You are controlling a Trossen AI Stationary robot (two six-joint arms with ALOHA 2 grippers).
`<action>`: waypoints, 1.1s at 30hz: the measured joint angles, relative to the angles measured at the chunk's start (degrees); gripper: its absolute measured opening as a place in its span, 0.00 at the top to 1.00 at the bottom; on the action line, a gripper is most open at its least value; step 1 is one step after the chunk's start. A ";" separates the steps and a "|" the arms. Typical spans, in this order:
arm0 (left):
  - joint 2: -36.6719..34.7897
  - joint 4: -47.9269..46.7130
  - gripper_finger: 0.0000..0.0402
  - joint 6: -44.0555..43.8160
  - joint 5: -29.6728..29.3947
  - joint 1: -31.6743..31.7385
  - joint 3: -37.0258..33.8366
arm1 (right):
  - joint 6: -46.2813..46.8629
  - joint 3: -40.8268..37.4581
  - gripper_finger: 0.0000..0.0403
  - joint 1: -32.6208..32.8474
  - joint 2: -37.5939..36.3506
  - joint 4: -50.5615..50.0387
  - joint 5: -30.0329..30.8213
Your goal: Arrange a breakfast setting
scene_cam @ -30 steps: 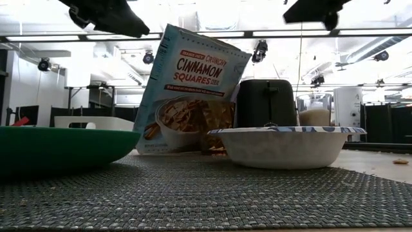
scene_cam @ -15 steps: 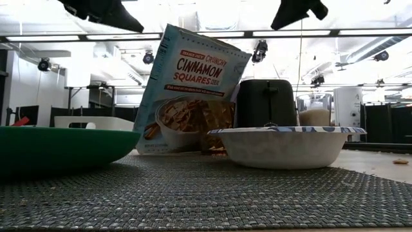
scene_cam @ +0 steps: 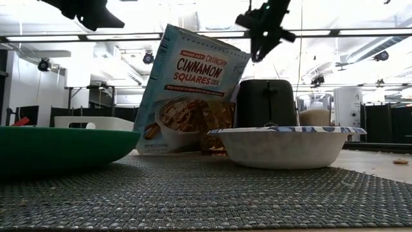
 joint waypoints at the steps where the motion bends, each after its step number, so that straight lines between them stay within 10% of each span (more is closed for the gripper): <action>1: -0.06 -0.78 0.46 -1.03 0.01 0.00 -0.26 | 0.02 0.92 0.65 -0.97 1.15 0.13 -1.96; 17: -0.99 -0.91 0.46 -3.72 0.09 -0.02 -2.59 | 1.48 13.76 0.63 -4.75 15.93 -9.00 -8.06; 33: -0.62 -0.29 0.46 -6.14 0.51 -0.07 -1.50 | 2.11 7.33 0.67 -5.90 16.16 -5.82 -6.32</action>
